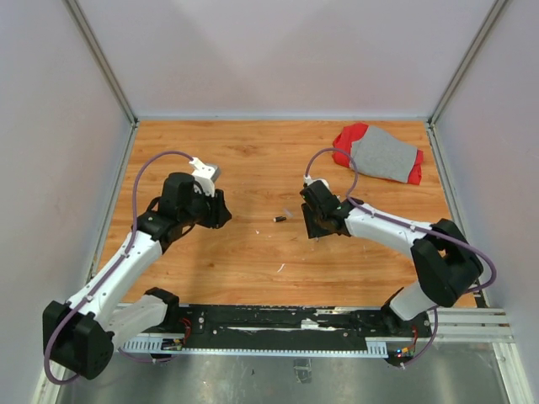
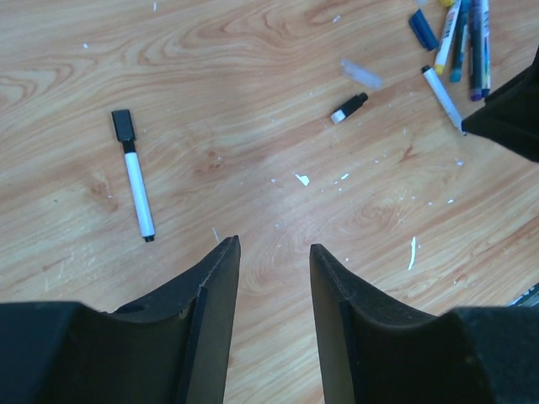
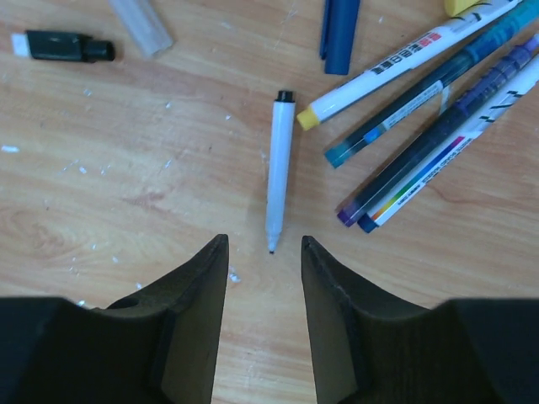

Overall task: Insert the pens into the pen caps
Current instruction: Pick up the pen from the center of the board.

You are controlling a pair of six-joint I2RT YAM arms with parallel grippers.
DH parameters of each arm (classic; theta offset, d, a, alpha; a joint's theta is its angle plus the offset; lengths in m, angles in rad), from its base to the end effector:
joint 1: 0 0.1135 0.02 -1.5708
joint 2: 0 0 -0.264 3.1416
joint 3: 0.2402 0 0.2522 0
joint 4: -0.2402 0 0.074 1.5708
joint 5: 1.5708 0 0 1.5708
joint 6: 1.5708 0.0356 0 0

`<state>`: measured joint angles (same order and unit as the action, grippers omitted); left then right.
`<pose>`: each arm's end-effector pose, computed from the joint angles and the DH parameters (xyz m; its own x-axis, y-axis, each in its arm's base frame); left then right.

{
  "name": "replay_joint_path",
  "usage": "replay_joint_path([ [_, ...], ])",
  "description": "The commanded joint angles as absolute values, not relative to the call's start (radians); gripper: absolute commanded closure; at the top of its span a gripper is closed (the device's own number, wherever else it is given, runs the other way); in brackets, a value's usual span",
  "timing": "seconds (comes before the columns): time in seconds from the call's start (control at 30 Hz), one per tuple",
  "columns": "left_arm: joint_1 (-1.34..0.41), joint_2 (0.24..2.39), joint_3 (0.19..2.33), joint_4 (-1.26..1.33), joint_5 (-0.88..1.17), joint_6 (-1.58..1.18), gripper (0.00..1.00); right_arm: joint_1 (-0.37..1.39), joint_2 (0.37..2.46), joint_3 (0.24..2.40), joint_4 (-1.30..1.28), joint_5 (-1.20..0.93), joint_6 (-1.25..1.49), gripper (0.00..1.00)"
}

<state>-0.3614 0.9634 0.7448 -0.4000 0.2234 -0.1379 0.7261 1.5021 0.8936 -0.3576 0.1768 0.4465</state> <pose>0.1937 -0.0816 0.2727 -0.6079 0.0865 -0.7893 0.4342 0.8685 -0.2392 0.2279 0.1939 0.1964 -0.8048 -0.1461 -0.5753 -0.2564 0.9597 0.1150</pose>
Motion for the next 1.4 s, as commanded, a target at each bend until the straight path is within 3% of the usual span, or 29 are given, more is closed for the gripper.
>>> replay_joint_path([
  [0.0,-0.356,1.004,0.755,-0.387,0.254,-0.12,0.56,0.696,1.546,0.942,-0.349,0.163,0.45,0.6],
  [1.1,-0.356,1.005,0.753,-0.392,0.205,-0.118,0.57,0.649,1.736,0.961,-0.351,0.147,0.398,0.76],
  [1.37,-0.357,0.996,0.752,-0.392,0.192,-0.121,0.57,0.646,1.737,0.945,-0.348,0.133,0.364,0.89],
])
